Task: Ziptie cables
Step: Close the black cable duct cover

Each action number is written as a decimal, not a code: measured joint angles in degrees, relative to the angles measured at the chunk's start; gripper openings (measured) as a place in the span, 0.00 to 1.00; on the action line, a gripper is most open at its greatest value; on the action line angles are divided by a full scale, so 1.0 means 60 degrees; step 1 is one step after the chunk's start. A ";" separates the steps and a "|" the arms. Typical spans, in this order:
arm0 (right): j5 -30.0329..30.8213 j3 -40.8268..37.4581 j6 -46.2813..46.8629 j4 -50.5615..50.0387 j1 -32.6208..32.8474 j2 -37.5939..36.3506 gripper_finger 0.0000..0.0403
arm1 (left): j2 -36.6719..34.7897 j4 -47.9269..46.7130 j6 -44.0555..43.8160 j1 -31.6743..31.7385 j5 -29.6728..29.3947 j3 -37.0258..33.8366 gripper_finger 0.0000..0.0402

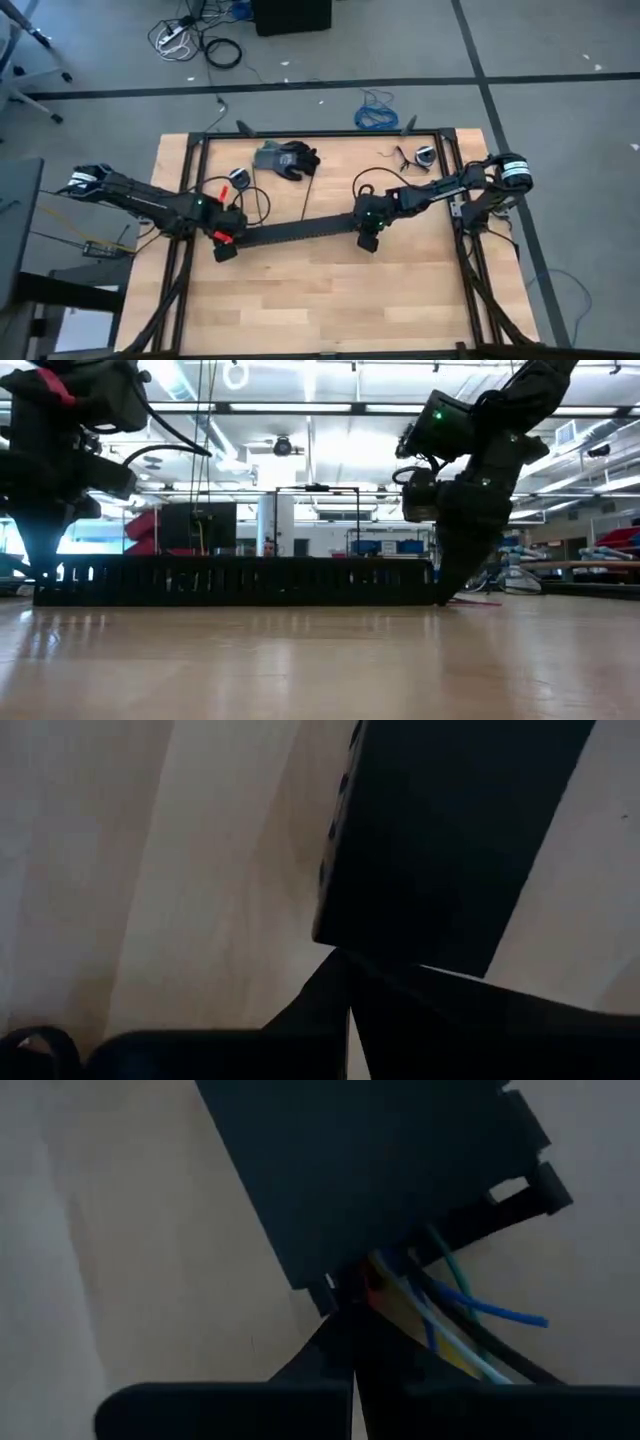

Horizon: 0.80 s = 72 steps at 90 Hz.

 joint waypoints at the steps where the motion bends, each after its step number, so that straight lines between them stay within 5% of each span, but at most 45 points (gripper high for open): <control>1: 0.0005 0.0000 -0.0002 0.0000 -0.0005 0.0002 0.00 | 0.0000 0.0000 -0.0001 0.0000 0.0001 0.0000 0.00; 72: 0.0296 0.0022 -0.0025 -0.0635 -0.0090 -0.0008 0.00 | 0.0000 0.0000 -0.0004 0.0000 0.0004 0.0000 0.00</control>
